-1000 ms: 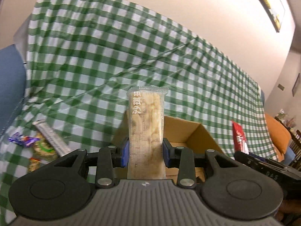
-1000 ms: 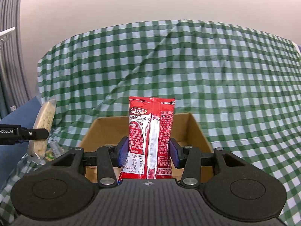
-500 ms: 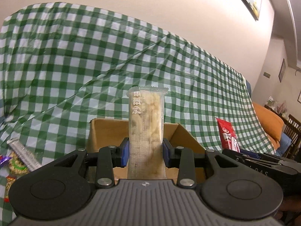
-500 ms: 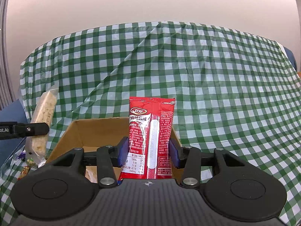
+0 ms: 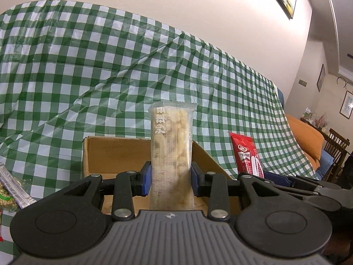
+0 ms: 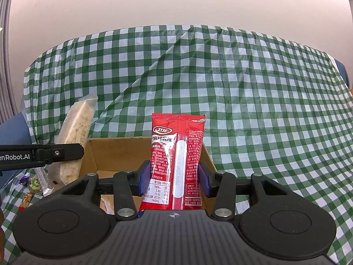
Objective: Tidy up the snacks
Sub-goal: 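Carry the red wrapper and cracker pack with both tools over the box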
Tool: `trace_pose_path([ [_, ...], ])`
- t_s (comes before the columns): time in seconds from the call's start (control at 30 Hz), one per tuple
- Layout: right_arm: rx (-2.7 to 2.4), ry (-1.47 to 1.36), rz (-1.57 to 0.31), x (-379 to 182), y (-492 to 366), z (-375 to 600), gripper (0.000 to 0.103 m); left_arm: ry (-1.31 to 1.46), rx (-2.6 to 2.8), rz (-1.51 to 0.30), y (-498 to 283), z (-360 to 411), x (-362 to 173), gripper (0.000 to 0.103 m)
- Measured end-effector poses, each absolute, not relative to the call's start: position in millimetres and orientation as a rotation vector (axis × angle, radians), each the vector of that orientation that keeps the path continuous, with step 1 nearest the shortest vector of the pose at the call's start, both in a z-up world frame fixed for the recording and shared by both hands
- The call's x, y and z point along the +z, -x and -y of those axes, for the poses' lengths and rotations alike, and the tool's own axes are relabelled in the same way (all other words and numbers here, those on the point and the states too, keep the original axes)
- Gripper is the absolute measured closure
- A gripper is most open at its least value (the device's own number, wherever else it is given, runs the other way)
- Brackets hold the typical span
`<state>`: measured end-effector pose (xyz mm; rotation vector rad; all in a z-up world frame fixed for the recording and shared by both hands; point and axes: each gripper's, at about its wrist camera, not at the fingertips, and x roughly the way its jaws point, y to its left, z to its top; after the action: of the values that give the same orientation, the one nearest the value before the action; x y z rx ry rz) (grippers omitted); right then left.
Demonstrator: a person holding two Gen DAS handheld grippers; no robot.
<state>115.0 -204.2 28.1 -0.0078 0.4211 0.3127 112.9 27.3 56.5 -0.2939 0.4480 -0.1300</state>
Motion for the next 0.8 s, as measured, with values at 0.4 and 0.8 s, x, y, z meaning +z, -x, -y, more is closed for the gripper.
trace_pose_path([
  [0.4, 0.328, 0.022, -0.423, 27.9, -116.6, 204.6, 0.056, 0.304, -0.133, -0.45, -114.3, -26.3, 56.8, 0.064],
  [0.8, 0.334, 0.026, -0.42, 28.1, -117.3, 204.4, 0.056, 0.31, -0.132, -0.447, -115.1, -24.7, 55.9, 0.064],
])
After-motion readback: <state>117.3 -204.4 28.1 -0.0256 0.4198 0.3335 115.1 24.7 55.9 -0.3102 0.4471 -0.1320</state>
